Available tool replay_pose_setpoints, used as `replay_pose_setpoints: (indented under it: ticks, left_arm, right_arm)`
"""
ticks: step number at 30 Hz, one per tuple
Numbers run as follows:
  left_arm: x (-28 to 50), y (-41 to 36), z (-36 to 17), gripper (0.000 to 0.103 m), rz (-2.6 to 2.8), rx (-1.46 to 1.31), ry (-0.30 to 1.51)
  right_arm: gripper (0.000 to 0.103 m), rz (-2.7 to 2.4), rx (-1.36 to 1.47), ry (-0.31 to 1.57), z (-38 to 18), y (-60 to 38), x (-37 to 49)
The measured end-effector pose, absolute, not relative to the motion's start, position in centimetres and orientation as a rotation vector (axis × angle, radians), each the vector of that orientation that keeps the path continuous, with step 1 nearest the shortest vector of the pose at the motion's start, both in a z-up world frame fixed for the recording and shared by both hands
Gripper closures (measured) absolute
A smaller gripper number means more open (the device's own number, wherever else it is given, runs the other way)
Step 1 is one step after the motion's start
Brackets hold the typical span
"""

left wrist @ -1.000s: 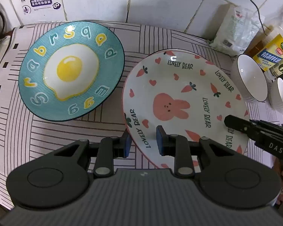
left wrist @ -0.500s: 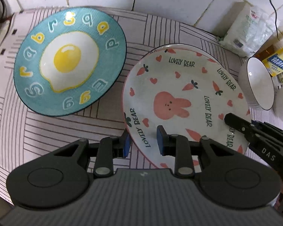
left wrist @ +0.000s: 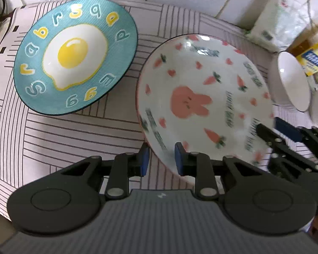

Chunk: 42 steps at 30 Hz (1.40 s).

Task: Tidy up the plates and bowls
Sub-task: 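Open both grippers and pull back from the plate stack, then move both grippers to the teal egg plate and grip its rim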

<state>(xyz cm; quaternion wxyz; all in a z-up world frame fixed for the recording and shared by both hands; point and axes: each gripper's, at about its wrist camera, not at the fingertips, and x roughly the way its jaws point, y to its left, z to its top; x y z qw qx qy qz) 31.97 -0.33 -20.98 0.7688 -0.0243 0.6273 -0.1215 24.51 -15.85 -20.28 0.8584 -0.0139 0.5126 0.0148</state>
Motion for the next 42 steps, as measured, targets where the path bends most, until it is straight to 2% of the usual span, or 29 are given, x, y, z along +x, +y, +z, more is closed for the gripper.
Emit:
replay_pose_setpoints:
  ticks: [6,13,19,23,25,27,30,32,37,42]
  left_arm:
    - [30.1,0.3,-18.6,0.08,-0.273,-0.041,1.323]
    - [27.0,3.2,-12.7,0.079,-0.303,0.011,1.223]
    - [25.2,6.9,-8.2,0.078,-0.343,0.042,1.138]
    - [24.3,9.9,-5.7,0.075,-0.332,0.085,1.069]
    - [24.2,11.6,-4.9,0.073,-0.328,0.089,1.045]
    - [24.1,13.1,-4.2,0.069,-0.332,0.098,1.026]
    - [23.9,15.0,-3.6,0.06,-0.344,0.146,0.979]
    - [23.9,16.5,-3.7,0.057,-0.364,0.182,0.96]
    - [25.5,20.4,-5.7,0.052,-0.365,0.194,0.988]
    - [28.3,22.8,-8.1,0.041,-0.365,0.163,0.988]
  right_arm:
    - [0.068,0.03,0.038,1.029,-18.9,-16.3,23.2]
    - [0.067,0.098,0.143,0.938,-13.0,-16.8,20.2]
    - [0.051,0.159,0.19,0.869,-8.0,-15.3,17.8]
    - [0.036,0.232,0.197,0.844,-5.3,-13.0,16.6]
    - [0.035,0.248,0.184,0.819,-4.4,-11.5,16.3]
    - [0.029,0.258,0.177,0.802,-3.7,-10.0,16.1]
    - [0.022,0.276,0.172,0.765,-3.2,-7.6,16.4]
    - [0.019,0.298,0.19,0.735,-3.8,-5.9,16.9]
    - [0.019,0.284,0.204,0.719,-6.0,-1.5,19.1]
    - [0.019,0.216,0.275,0.688,-9.1,0.7,21.4]
